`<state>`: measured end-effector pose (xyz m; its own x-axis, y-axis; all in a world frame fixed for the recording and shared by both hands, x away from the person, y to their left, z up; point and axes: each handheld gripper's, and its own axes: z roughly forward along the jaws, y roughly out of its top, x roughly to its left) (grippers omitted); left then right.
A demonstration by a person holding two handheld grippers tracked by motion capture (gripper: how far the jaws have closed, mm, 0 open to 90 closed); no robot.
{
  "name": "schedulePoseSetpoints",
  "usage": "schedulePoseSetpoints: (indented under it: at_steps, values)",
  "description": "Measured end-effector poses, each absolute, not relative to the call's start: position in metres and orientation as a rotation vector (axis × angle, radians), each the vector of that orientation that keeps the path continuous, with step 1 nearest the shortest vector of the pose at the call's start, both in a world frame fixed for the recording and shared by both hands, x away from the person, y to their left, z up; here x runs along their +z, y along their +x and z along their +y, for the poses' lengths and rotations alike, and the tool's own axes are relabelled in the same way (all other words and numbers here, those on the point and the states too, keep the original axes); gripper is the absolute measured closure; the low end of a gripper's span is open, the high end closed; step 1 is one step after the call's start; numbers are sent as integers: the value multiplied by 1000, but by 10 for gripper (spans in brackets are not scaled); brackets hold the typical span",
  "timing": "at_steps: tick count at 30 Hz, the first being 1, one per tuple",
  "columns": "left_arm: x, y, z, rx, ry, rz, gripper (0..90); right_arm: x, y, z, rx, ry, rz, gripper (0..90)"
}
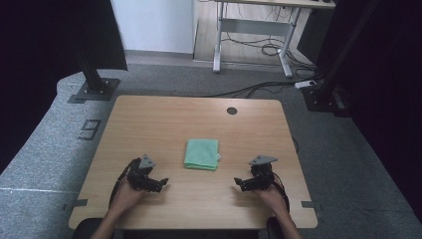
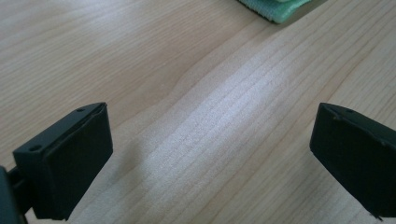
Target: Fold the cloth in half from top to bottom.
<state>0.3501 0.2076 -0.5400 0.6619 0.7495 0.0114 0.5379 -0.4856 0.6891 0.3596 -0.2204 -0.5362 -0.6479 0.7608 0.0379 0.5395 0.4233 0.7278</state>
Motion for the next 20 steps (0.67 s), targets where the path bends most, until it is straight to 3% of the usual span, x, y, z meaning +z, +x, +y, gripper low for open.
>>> schedulePoseSetpoints:
  at_steps: [20]
  values:
    - [-549, 354, 207, 374, 2238, 1015, 0, -557, 361, -221, 991, 1169, 2346, 0]
